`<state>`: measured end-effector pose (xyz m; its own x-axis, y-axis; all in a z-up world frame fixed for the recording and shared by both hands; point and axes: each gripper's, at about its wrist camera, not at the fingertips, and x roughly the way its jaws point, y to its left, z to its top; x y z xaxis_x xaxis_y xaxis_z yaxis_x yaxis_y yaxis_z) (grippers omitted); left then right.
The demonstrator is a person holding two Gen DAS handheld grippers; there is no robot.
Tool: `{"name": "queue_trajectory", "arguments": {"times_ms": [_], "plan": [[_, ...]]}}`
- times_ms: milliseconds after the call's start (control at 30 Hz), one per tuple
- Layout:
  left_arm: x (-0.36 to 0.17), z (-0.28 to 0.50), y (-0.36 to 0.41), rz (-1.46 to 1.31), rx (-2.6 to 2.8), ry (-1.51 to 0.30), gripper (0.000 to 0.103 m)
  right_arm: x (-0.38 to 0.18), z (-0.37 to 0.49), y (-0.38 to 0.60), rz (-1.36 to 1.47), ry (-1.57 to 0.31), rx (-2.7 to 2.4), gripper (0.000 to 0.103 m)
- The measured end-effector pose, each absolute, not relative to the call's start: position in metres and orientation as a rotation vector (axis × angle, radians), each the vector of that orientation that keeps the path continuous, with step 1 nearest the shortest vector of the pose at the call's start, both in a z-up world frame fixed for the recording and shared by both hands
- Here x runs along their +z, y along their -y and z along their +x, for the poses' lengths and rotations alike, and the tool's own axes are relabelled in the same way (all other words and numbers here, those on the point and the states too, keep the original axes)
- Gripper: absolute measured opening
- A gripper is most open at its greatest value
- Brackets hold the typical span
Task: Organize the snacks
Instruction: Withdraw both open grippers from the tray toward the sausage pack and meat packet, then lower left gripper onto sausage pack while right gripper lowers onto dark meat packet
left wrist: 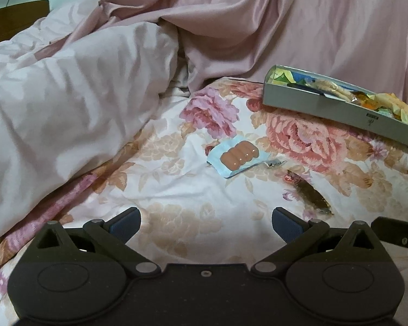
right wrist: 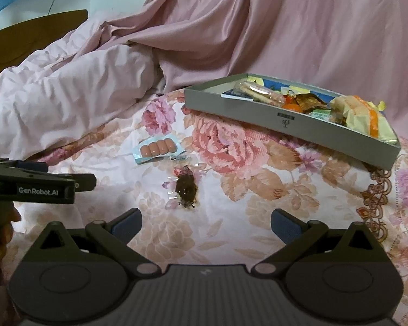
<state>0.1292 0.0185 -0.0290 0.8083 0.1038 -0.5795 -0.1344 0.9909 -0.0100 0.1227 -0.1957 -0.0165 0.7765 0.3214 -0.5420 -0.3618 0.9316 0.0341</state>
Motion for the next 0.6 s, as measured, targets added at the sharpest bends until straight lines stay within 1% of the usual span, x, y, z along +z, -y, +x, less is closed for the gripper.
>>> {"name": "queue_trajectory", "arguments": {"times_ms": [267, 600], "plan": [[-0.034, 0.156, -0.025, -0.031, 0.097, -0.631, 0.102, -0.024, 0.148, 0.194, -0.049, -0.602, 0.346, 0.103], [-0.039, 0.202, -0.027, 0.107, 0.033, -0.629, 0.102, -0.041, 0.167, 0.181, -0.123, -0.624, 0.369, 0.103]]}}
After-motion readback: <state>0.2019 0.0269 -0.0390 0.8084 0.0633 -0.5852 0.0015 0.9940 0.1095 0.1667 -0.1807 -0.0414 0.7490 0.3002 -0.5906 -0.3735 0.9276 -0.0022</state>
